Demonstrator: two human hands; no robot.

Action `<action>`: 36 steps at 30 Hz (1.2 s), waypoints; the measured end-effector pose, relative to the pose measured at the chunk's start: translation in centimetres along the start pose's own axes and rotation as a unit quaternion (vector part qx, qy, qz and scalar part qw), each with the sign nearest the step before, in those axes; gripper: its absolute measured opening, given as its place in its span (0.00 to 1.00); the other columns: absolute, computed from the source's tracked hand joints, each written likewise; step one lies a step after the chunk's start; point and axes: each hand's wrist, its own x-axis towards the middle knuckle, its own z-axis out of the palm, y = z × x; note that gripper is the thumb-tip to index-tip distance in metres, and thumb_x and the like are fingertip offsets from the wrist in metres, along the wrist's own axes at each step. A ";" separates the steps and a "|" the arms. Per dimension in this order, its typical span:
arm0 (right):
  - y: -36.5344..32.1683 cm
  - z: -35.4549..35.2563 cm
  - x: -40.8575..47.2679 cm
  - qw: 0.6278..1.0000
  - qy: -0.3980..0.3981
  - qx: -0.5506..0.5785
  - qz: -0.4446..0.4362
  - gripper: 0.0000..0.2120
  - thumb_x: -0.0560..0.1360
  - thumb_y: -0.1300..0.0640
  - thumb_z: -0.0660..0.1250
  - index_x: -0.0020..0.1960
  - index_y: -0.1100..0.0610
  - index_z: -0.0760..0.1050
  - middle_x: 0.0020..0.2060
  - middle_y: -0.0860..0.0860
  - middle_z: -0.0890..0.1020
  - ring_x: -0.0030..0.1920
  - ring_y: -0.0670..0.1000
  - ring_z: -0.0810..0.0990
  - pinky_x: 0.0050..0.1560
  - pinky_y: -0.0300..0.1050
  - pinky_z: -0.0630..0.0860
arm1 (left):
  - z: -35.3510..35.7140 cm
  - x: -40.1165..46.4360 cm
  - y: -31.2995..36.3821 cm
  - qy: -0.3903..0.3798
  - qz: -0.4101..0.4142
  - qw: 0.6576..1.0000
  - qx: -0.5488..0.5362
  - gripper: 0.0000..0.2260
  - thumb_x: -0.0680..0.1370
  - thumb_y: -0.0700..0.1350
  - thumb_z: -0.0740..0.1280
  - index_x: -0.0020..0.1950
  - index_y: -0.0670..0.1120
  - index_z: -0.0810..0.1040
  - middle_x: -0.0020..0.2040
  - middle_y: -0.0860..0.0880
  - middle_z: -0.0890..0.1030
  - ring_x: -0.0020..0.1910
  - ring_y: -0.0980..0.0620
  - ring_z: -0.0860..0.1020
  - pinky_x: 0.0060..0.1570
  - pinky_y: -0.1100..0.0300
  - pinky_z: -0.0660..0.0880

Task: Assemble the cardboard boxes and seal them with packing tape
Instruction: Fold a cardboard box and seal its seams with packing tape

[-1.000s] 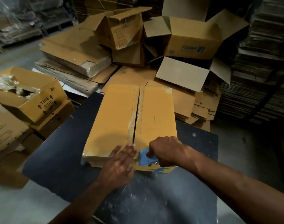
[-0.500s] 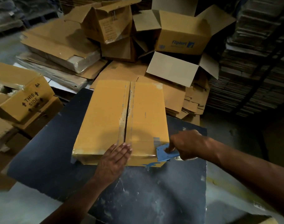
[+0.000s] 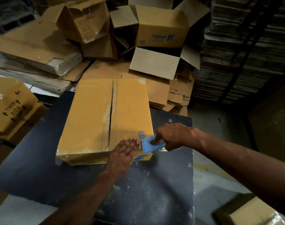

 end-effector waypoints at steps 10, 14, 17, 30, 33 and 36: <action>6.5 2.5 -4.8 0.994 -0.062 0.012 0.088 0.29 0.79 0.56 0.70 0.76 0.39 0.68 0.69 0.49 0.74 0.65 0.52 0.75 0.64 0.48 0.75 | 0.8 -0.2 0.1 0.035 -0.009 0.999 -0.007 0.18 0.81 0.45 0.70 0.69 0.41 0.81 0.69 0.41 0.80 0.67 0.44 0.80 0.68 0.45 0.74; 6.6 4.3 -4.5 0.996 -0.035 0.036 0.077 0.27 0.80 0.55 0.69 0.77 0.41 0.68 0.69 0.50 0.74 0.65 0.52 0.74 0.61 0.45 0.72 | 0.4 -0.6 0.0 0.017 -0.001 1.000 -0.022 0.21 0.78 0.41 0.69 0.72 0.40 0.78 0.71 0.41 0.77 0.69 0.42 0.79 0.70 0.44 0.71; 6.5 6.6 -2.9 0.994 -0.029 0.072 0.079 0.28 0.79 0.55 0.70 0.76 0.41 0.69 0.69 0.50 0.74 0.66 0.53 0.75 0.63 0.48 0.74 | -0.2 -0.4 0.5 -0.031 -0.008 0.999 -0.022 0.22 0.81 0.46 0.62 0.74 0.40 0.75 0.74 0.42 0.74 0.69 0.41 0.78 0.74 0.47 0.65; 3.9 4.5 0.5 0.996 -0.007 0.046 0.072 0.18 0.80 0.51 0.70 0.68 0.53 0.77 0.61 0.52 0.82 0.61 0.57 0.81 0.55 0.53 0.77 | -2.9 10.5 0.1 -0.281 0.139 0.944 -0.102 0.30 0.78 0.75 0.57 0.73 0.60 0.75 0.81 0.45 0.66 0.80 0.45 0.64 0.75 0.40 0.62; 3.3 4.8 2.4 0.995 -0.041 -0.002 0.092 0.19 0.79 0.49 0.72 0.68 0.52 0.76 0.62 0.52 0.80 0.63 0.57 0.79 0.59 0.57 0.76 | -2.3 11.4 0.0 -0.259 0.179 0.942 -0.118 0.28 0.75 0.75 0.65 0.65 0.58 0.81 0.72 0.45 0.74 0.71 0.43 0.72 0.67 0.40 0.70; 3.2 7.8 3.0 0.986 -0.127 -0.051 0.095 0.19 0.80 0.50 0.70 0.69 0.53 0.75 0.65 0.55 0.77 0.66 0.60 0.76 0.64 0.62 0.73 | -2.0 12.0 0.2 -0.316 0.160 0.933 -0.066 0.35 0.71 0.82 0.58 0.65 0.59 0.80 0.73 0.49 0.72 0.75 0.45 0.66 0.74 0.39 0.61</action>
